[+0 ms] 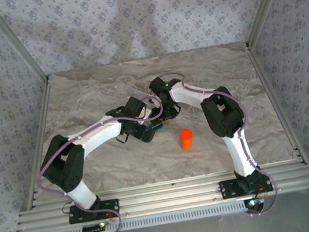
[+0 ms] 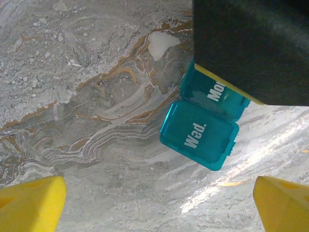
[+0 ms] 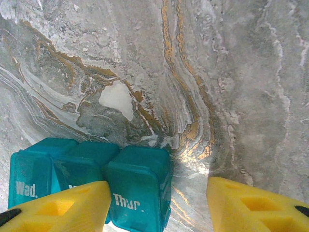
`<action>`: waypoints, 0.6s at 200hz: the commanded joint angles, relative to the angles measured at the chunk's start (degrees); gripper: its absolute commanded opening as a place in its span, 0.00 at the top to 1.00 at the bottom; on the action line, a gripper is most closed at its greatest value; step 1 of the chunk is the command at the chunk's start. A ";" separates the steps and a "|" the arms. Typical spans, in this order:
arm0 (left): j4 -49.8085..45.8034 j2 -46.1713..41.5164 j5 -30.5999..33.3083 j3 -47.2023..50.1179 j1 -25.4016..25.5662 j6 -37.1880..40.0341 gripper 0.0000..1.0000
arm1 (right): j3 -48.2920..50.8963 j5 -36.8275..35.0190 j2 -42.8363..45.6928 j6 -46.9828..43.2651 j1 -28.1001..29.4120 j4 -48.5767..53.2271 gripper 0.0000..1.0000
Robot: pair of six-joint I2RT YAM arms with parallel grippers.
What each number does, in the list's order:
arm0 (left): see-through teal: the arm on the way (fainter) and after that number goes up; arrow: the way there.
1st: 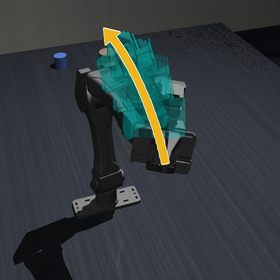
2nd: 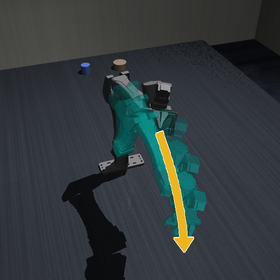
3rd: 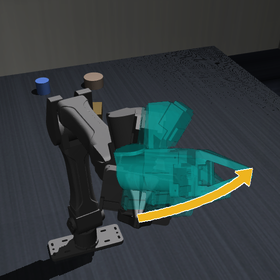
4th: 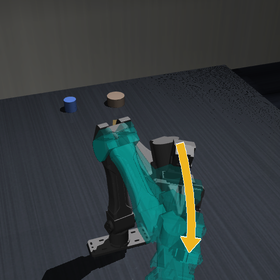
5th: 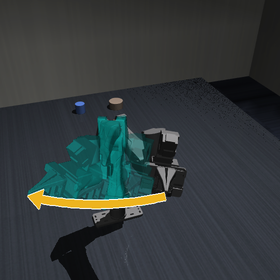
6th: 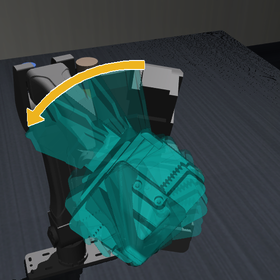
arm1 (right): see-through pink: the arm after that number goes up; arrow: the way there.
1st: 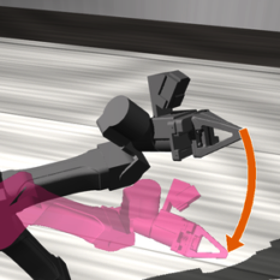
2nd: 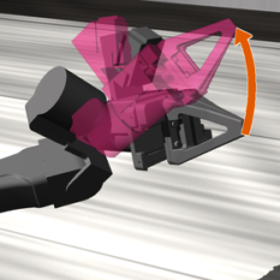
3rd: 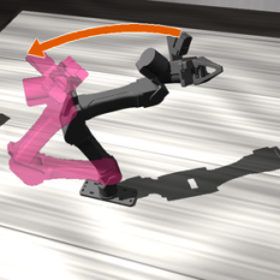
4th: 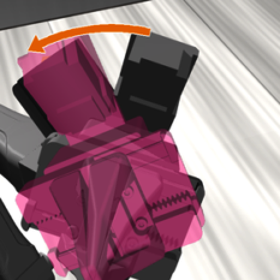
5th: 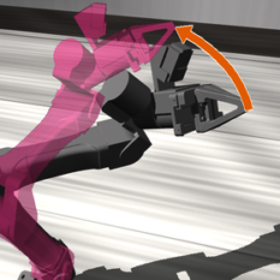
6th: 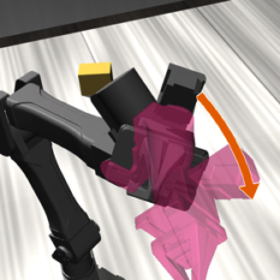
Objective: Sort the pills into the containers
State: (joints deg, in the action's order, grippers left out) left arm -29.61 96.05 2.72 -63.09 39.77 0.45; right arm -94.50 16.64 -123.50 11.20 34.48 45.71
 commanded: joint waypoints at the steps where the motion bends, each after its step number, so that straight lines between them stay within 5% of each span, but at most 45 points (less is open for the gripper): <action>1: 1.13 1.11 1.30 0.21 0.25 1.30 0.01 | 2.64 -1.11 -2.05 0.75 0.50 2.29 0.42; 120: 1.75 3.49 3.13 -1.94 -1.37 1.72 0.01 | 3.97 -0.96 -2.09 0.75 0.45 1.97 0.43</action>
State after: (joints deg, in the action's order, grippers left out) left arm -28.21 99.11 4.80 -63.29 39.48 1.08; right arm -93.54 17.89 -123.26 11.20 34.37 44.56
